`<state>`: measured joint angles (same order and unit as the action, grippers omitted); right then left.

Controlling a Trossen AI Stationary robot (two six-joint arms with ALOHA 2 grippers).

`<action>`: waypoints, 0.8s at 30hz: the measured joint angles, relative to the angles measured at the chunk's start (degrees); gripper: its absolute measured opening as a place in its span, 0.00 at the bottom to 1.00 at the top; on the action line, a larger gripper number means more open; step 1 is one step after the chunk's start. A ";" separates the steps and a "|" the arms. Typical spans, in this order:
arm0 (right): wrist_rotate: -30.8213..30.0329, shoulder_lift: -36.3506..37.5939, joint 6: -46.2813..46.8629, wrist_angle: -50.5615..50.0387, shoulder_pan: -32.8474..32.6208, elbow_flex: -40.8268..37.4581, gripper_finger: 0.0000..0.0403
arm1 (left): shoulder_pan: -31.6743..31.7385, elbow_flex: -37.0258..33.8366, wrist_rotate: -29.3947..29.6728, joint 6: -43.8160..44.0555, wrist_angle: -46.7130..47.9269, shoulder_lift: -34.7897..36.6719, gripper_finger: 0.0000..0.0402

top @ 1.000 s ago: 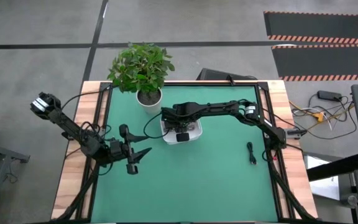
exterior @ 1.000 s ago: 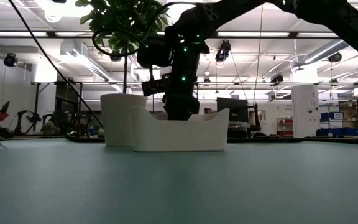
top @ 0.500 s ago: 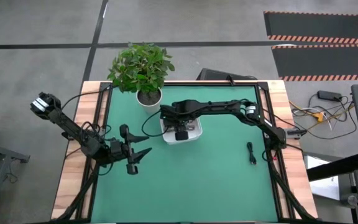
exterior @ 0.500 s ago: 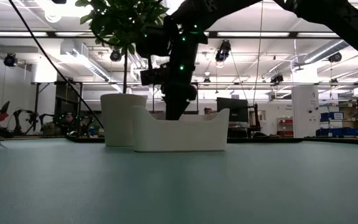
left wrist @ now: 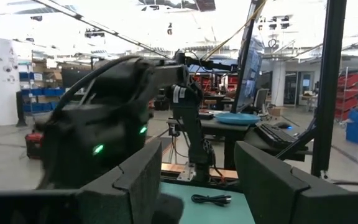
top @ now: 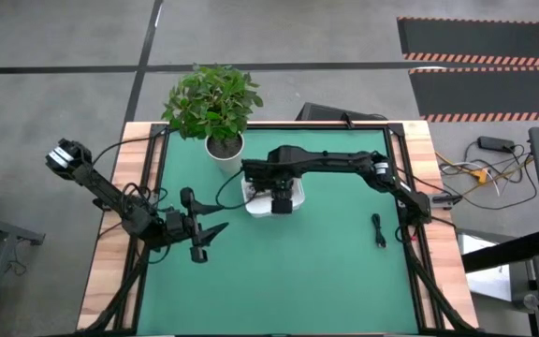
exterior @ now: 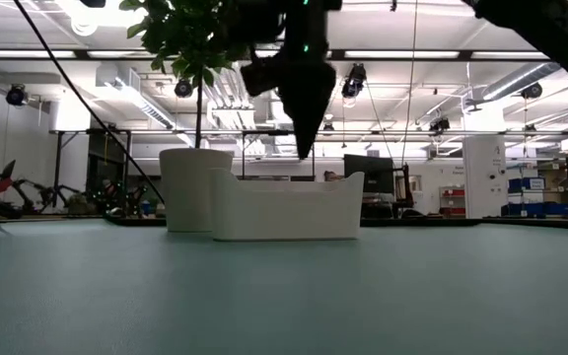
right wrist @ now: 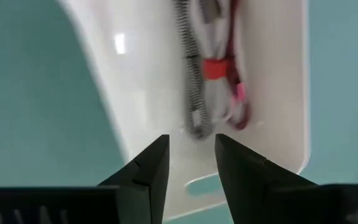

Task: Pick and place USB-C Cables
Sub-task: Put the black charger cable into the white bin

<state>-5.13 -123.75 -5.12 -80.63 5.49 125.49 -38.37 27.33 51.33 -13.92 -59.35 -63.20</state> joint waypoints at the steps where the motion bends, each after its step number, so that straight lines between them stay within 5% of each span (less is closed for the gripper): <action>1: 0.64 0.62 1.18 -0.45 -0.57 -0.18 0.29 | 0.00 0.00 -0.02 0.34 0.02 0.00 0.47; 12: 2.61 10.42 12.93 -0.42 -9.75 -8.20 0.29 | -0.24 -0.02 -0.11 2.07 1.93 -0.01 0.47; 24: 2.18 28.60 30.36 6.57 -13.33 -34.42 0.29 | -0.46 -0.02 -0.09 3.18 2.42 0.00 0.47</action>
<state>-2.96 -95.15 25.24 -74.06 -7.85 91.08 -38.83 27.31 51.24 -10.74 -56.93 -63.20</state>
